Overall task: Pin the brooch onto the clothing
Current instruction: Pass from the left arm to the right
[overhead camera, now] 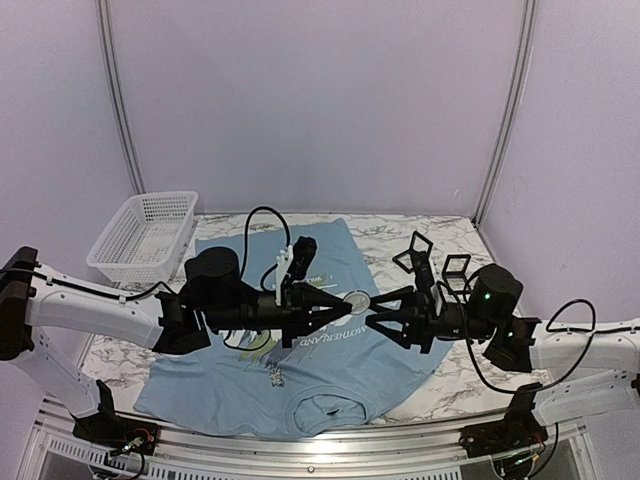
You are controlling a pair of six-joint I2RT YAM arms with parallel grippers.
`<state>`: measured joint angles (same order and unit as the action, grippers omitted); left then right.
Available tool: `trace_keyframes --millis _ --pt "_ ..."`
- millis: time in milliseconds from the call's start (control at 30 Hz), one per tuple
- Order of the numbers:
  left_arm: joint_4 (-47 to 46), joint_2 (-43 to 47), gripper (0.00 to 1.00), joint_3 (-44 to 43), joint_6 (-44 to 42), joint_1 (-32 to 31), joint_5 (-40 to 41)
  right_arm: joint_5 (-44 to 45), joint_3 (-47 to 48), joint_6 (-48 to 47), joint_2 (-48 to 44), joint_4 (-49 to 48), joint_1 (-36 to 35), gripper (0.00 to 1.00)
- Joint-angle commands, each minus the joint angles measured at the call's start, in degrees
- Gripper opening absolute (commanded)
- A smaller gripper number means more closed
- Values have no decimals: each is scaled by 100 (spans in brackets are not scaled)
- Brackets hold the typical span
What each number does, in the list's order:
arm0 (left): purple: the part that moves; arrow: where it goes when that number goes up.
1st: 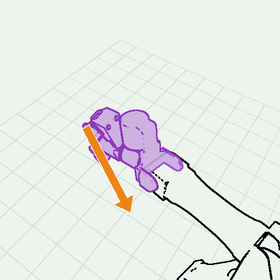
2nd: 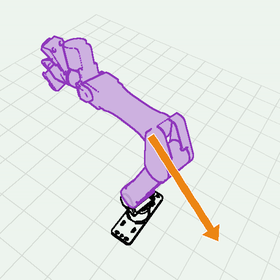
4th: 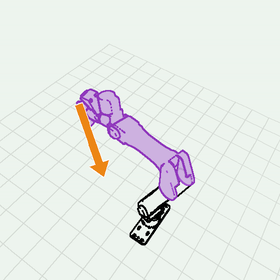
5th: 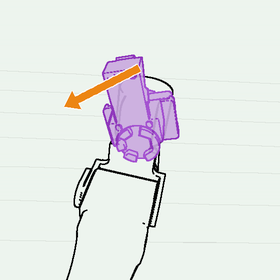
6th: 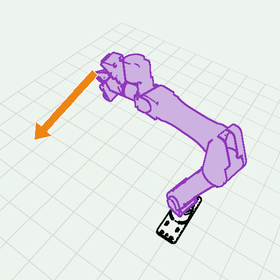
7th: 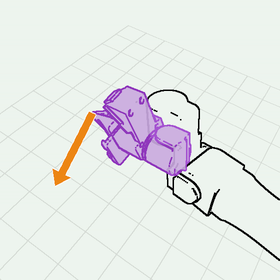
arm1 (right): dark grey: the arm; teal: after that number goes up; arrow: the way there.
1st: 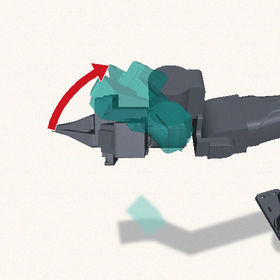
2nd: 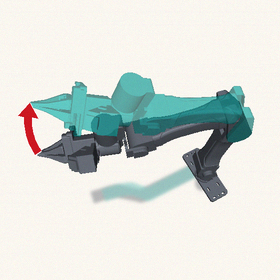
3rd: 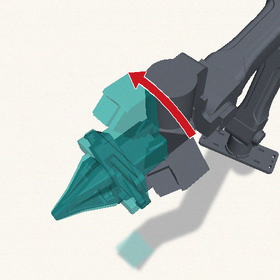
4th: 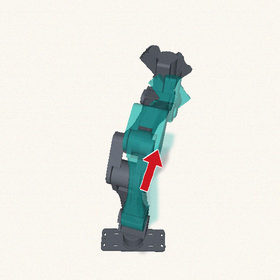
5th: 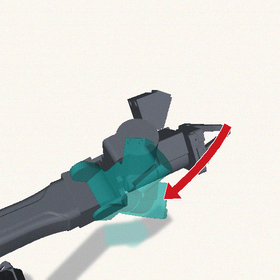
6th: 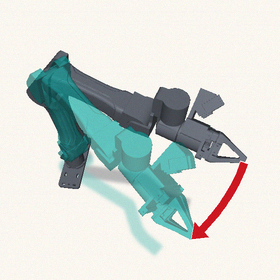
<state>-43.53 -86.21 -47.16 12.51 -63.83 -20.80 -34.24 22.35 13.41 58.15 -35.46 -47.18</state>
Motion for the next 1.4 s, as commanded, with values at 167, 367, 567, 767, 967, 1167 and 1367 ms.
trace_keyframes --millis 167,367,567,767,967,1167,1367 --pt "-481 -16 0 10 138 -41 -13 -328 297 737 278 -832 192 21" --pt "-481 12 0 44 101 -41 64 -995 402 586 305 -764 192 30" --pt "-481 5 0 45 102 -42 56 -1028 491 611 330 -846 199 27" --pt "-481 -13 0 52 113 -50 -6 -892 555 610 350 -814 196 11" --pt "-496 -111 0 18 173 -74 -80 -843 604 611 405 -743 193 5" --pt "-516 -119 0 23 151 -85 -84 -850 621 611 433 -673 193 0" --pt "-467 -171 39 238 161 -69 750 418 682 228 384 415 205 0"
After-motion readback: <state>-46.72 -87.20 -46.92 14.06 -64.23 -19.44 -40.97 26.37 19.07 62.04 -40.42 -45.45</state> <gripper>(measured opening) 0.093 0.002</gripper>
